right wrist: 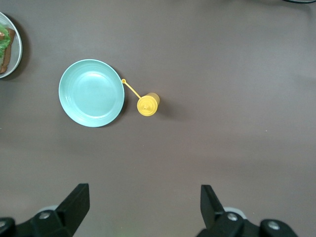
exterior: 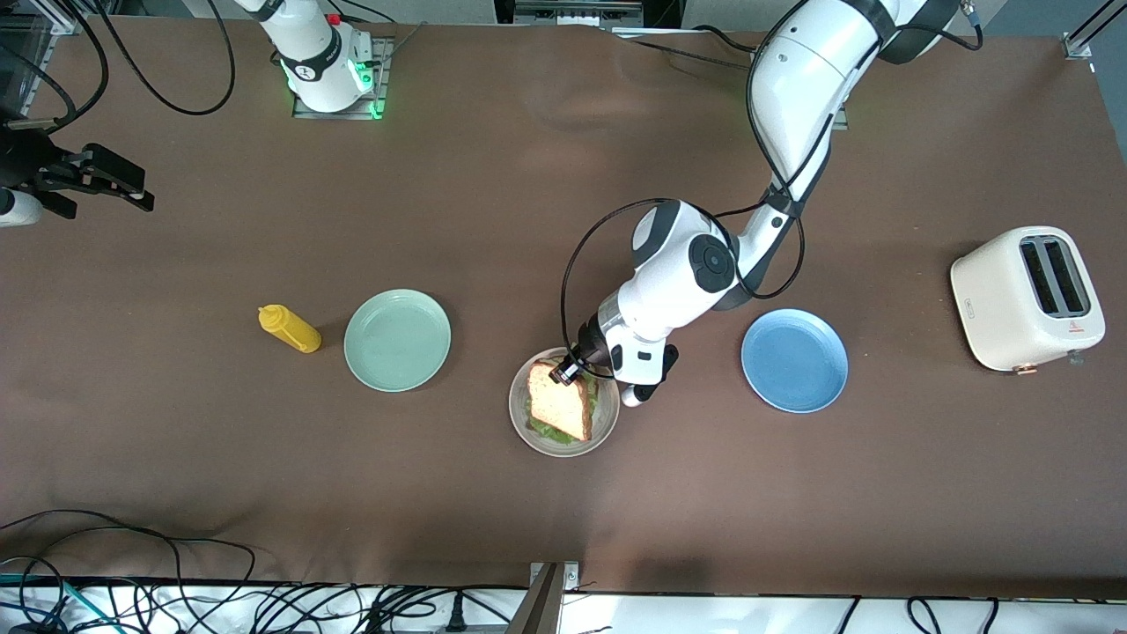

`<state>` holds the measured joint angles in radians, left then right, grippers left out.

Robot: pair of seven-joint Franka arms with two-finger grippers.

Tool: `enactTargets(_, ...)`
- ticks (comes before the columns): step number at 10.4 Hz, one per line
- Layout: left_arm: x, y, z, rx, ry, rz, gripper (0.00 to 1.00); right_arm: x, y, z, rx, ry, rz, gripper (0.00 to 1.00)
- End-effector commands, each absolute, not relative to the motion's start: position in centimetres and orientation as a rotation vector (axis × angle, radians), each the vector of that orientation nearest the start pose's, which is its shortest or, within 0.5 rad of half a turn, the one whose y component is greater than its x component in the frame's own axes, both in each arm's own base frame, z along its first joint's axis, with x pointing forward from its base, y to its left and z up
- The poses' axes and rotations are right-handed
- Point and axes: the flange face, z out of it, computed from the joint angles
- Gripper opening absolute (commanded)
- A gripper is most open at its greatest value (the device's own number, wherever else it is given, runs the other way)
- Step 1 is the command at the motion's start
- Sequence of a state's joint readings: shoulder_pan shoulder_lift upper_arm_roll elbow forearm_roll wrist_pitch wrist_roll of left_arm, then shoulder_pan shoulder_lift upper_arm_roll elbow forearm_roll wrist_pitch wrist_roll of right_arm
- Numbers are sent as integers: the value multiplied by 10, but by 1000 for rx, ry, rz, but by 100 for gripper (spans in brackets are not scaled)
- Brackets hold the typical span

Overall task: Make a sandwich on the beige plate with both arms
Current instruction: 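Lower the bread slice onto the lettuce and open the left gripper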

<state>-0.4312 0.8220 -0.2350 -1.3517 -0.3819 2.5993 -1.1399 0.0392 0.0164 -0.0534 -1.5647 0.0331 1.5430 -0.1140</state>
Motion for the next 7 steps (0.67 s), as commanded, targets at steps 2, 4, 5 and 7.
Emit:
enactTargets(2,636,-433,266,2336,1080,-124,0,557,-5,621,-3111,-156,67,100)
enactTargets(4,632,-432,261,2368,1077,-173,0,557,-5,621,-3114,-156,67,100)
enactTargets(5,632,-430,260,2372,1087,-200,0,557,-6,621,-3113,-154,67,100)
enactTargets(7,631,-425,253,2394,1097,-243,0,556,-4,620,-3112,-159,76,100)
